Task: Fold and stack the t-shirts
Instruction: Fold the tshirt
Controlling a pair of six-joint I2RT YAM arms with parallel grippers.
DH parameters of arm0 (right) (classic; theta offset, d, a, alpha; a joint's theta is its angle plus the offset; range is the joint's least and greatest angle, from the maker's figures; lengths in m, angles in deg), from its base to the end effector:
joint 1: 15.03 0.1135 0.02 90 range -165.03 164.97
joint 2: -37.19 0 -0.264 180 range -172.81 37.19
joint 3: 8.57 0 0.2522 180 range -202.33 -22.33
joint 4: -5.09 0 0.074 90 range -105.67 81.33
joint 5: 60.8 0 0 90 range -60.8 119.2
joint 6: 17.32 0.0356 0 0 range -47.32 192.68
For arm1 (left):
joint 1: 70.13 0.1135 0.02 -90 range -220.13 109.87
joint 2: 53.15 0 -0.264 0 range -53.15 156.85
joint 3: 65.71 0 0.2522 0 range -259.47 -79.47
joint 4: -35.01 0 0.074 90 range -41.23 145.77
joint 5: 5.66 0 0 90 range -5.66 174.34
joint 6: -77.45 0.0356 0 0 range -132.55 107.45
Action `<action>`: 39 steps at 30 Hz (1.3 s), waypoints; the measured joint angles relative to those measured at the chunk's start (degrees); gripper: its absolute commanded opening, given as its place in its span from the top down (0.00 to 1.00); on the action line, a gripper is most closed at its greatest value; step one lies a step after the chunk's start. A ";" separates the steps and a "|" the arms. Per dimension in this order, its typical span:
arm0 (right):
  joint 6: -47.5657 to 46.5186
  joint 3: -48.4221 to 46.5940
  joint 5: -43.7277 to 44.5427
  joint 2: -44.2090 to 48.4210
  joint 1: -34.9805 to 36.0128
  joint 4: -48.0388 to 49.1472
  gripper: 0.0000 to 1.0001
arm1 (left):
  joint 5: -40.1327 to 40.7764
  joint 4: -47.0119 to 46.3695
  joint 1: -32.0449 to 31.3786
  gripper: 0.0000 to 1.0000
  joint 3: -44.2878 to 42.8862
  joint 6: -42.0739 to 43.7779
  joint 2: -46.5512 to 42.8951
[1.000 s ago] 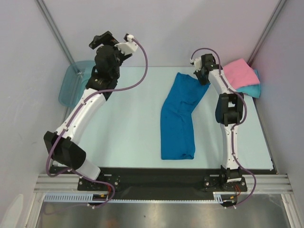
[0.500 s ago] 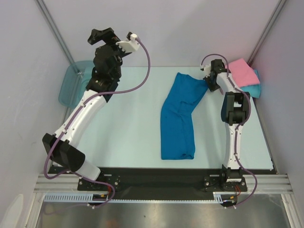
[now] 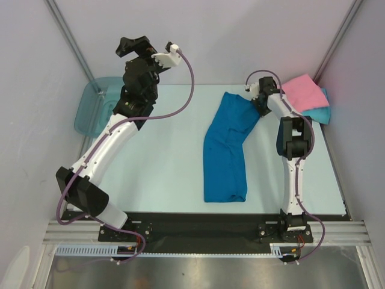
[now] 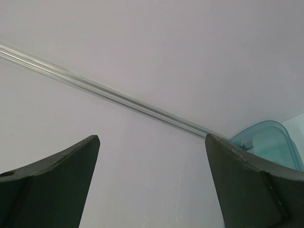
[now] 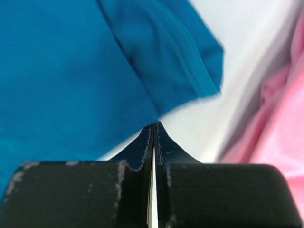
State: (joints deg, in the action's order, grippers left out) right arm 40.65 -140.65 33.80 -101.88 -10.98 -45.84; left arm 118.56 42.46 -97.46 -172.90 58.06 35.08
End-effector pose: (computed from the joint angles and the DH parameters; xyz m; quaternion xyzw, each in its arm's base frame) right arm 0.5268 0.0344 0.1630 -0.2868 0.9165 -0.1042 0.2586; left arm 0.3217 -0.1437 0.4800 0.3065 0.5688 0.4460 0.6194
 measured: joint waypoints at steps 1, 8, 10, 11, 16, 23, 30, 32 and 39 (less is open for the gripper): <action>-0.17 -1.07 0.00 -0.63 0.57 0.15 1.00 | 0.11 -0.02 -0.09 0.00 0.00 0.04 0.02; -3.28 -8.90 1.27 -6.01 3.61 2.14 1.00 | 0.46 -0.07 -0.39 0.00 0.09 0.44 0.02; -4.28 -10.82 1.79 -7.52 4.15 3.23 1.00 | 0.63 -0.07 -0.50 0.00 0.13 0.48 0.02; -4.92 -11.63 2.16 -8.20 4.52 3.78 1.00 | 0.66 -0.09 -0.55 0.00 0.20 0.50 0.02; -8.24 -12.28 3.63 -9.49 5.88 7.21 1.00 | 0.74 -0.09 -0.96 0.00 0.31 0.55 0.02; -13.00 -13.29 5.75 -11.50 9.27 12.04 1.00 | 1.16 -0.28 -1.95 0.00 0.48 0.48 0.02; -15.63 -13.88 10.25 -13.31 12.81 17.38 1.00 | 1.18 -0.63 -2.58 0.00 2.43 0.39 -0.02; -15.17 -13.62 11.52 -13.35 13.09 17.81 0.99 | 1.16 -0.94 -2.64 0.00 3.67 0.35 -0.42; -13.16 -8.63 17.09 -7.10 9.68 16.00 0.01 | 1.05 -2.03 -2.67 0.00 15.06 -2.86 -4.35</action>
State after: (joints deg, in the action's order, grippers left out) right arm 27.49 -149.28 50.89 -108.98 -1.30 -29.84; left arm 119.61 40.43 -100.12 -157.84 55.20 30.73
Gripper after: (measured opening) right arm 0.828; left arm 0.996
